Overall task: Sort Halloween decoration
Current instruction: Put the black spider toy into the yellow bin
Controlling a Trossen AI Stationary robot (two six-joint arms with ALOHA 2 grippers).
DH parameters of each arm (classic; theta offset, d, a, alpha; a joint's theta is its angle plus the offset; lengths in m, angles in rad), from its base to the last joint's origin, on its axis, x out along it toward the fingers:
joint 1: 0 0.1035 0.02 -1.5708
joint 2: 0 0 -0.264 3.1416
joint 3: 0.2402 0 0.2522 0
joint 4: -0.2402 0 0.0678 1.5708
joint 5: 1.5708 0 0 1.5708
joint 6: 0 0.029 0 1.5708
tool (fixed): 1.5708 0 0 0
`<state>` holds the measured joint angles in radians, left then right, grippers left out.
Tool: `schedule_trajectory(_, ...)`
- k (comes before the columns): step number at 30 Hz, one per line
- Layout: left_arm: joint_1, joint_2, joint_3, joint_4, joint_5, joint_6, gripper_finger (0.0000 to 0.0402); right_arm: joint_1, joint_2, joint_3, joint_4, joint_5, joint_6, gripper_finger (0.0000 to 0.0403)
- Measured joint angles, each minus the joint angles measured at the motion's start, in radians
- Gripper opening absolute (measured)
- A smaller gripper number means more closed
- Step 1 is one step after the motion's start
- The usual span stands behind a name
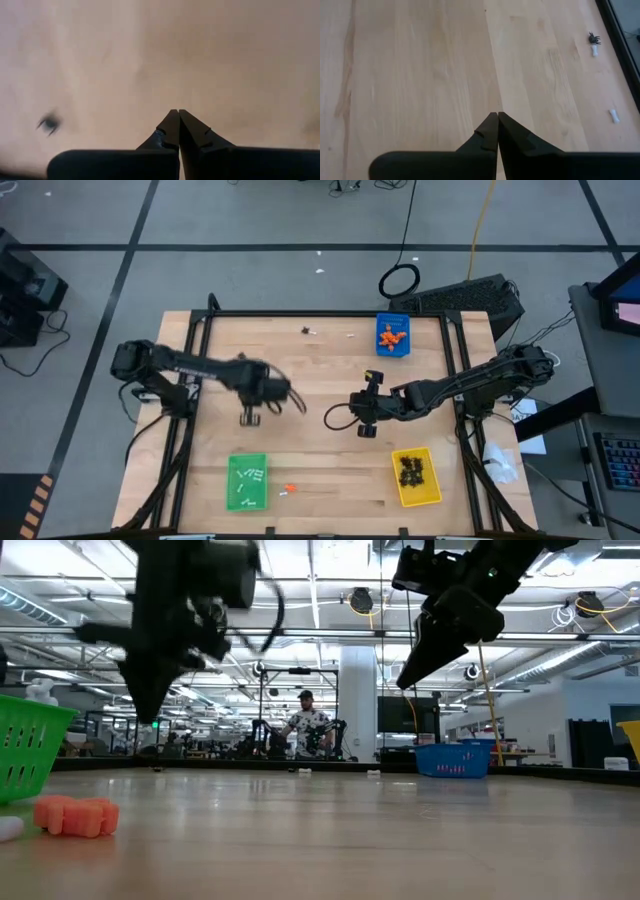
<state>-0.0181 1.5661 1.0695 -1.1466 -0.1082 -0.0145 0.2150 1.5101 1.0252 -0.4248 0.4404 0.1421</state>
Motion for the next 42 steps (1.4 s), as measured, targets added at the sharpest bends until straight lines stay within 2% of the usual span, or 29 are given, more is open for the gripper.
schedule_trajectory(6, 0.3, 0.0, -0.127, 0.073, -0.108, 0.154, 0.0, 0.0, 0.0, 0.0, -0.012, 0.0, 0.0, 0.0)
schedule_trajectory(11, 0.491, 0.0, -0.19, 0.252, -0.108, 0.232, 0.0003, 0.0, 0.0, 0.0, -0.012, 0.0, -0.005, 0.0)
schedule_trajectory(14, 0.564, 0.0, -0.205, 0.331, -0.117, 0.257, 0.0022, 0.0, 0.0, 0.0, -0.011, 0.0, -0.005, 0.0)
schedule_trajectory(18, 0.644, 0.0, -0.207, 0.381, -0.145, 0.258, 0.0067, 0.0, 0.0, 0.0, -0.004, 0.0, -0.005, 0.0)
schedule_trajectory(24, 0.724, 0.034, -0.207, 0.347, -0.132, 0.231, 0.0137, 0.0, 0.0, 0.0, 0.003, 0.0, -0.002, 0.0)
schedule_trajectory(29, 0.75, 0.086, -0.206, 0.359, -0.128, 0.231, 0.0161, 0.0, 0.0, 0.0, 0.004, 0.0, -0.001, 0.0)
schedule_trajectory(35, 0.758, 0.128, -0.202, 0.359, -0.114, 0.233, 0.0148, 0.0, 0.0, 0.0, 0.006, 0.0, -0.001, 0.0)
schedule_trajectory(42, 0.758, 0.129, -0.202, 0.344, -0.118, 0.254, 0.0082, 0.0, 0.0, 0.0, 0.006, 0.0, -0.001, 0.0)
